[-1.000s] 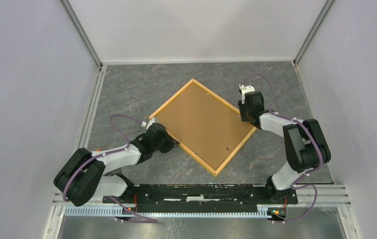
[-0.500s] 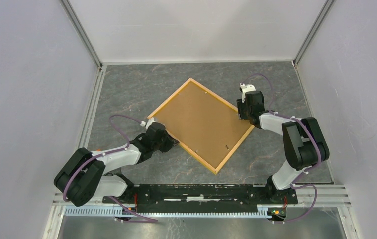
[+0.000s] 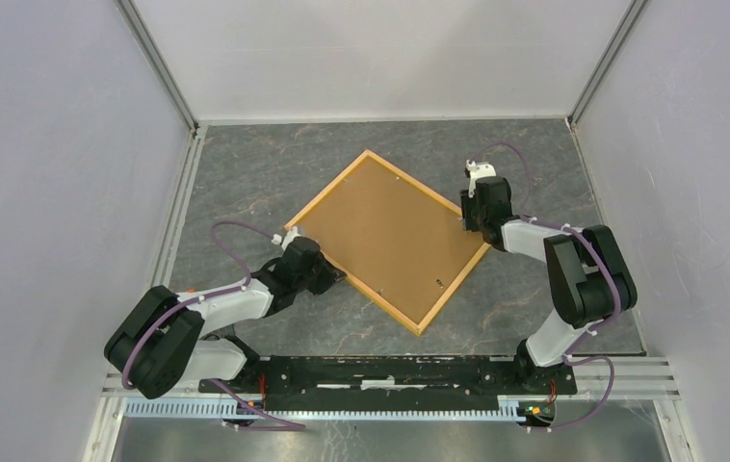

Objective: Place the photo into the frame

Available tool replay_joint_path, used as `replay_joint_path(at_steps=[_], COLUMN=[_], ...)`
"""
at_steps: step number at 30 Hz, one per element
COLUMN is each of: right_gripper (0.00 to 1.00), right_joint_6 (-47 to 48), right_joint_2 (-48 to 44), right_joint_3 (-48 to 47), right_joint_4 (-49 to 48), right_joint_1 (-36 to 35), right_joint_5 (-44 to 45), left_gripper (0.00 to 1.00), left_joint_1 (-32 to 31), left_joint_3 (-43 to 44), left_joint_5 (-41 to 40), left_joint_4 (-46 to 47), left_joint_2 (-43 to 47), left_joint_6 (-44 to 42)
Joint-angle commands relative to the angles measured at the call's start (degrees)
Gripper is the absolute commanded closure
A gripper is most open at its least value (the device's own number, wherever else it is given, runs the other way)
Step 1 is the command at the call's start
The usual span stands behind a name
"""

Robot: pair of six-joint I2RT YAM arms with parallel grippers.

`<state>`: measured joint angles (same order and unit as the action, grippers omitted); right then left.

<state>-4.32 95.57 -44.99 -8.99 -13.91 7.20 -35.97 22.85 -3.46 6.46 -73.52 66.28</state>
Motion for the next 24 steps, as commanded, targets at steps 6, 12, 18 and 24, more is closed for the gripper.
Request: replay_joint_path(at_steps=[6, 12, 18, 24], right_gripper=[0.67, 0.43, 0.21, 0.22], right_joint_6=[-7.1, -3.3, -6.2, -23.3], right_joint_2=[2.8, 2.0, -8.0, -14.5], right_joint_3=[3.8, -5.4, -6.1, -1.6], right_joint_4=[-4.7, 7.6, 17.1, 28.0], right_joint_1=[-1.0, -3.1, -3.4, -3.4], right_joint_5=[-4.6, -4.4, -0.6, 8.0], left_gripper=[0.96, 0.85, 0.67, 0.37], left_joint_1=[0.2, 0.1, -0.1, -0.4], left_joint_3=[-1.9, -2.2, -5.1, -5.1], left_joint_5=[-2.5, 1.6, 5.2, 5.7], left_joint_4=[-6.9, -4.6, -1.5, -4.5], left_joint_2=[-2.1, -0.9, 4.3, 13.3], left_joint_6=[-2.5, -5.0, -7.0, -9.8])
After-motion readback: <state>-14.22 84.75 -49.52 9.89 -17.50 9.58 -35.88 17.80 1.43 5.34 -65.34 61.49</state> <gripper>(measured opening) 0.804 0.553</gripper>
